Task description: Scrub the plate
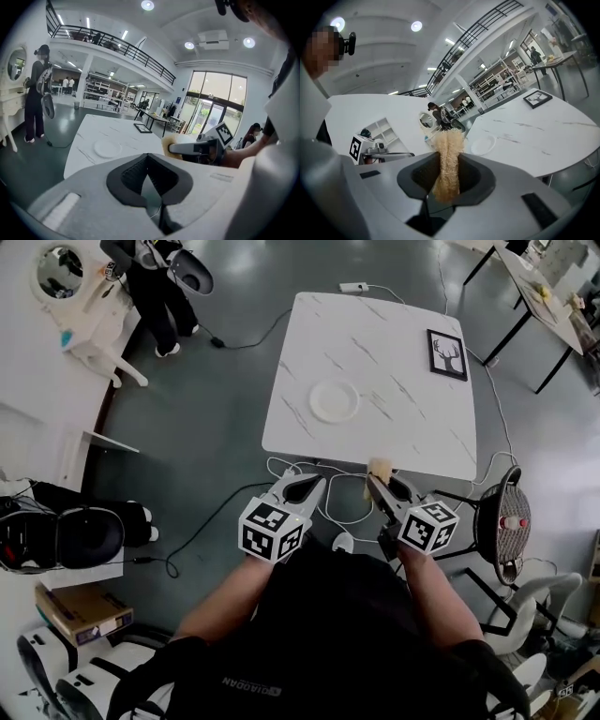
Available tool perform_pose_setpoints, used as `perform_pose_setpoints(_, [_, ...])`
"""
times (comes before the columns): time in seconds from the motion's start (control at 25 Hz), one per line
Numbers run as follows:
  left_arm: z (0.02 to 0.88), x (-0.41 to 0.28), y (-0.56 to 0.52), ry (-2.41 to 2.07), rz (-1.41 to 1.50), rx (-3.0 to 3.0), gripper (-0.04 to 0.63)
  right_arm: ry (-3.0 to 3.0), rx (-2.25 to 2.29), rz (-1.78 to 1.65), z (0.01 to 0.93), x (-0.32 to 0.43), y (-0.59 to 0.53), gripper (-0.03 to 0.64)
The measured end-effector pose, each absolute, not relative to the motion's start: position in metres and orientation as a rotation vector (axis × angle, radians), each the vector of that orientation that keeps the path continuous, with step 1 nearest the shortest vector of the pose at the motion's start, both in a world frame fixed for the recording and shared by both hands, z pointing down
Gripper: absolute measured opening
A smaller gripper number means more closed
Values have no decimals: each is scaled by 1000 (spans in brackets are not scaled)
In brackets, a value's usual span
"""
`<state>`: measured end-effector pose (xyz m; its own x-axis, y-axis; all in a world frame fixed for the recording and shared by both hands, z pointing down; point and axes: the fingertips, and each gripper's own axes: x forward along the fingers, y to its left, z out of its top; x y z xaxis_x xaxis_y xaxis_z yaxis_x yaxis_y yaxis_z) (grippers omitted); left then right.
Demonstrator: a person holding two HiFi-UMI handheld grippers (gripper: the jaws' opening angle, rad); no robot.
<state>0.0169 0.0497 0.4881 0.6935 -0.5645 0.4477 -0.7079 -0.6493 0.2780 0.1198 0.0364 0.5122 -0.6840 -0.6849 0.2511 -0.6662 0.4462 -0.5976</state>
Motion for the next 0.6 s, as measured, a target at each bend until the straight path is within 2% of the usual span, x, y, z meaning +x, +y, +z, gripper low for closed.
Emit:
perform_pose_setpoints(0.24, [500, 16, 77, -998, 500, 2432, -2, 2716, -1169, -1083, 518, 103, 58, 97])
perform_pose_setpoints(0.6, [479, 9, 47, -969, 503, 2500, 0, 2718, -1227, -998, 500, 87, 50, 95])
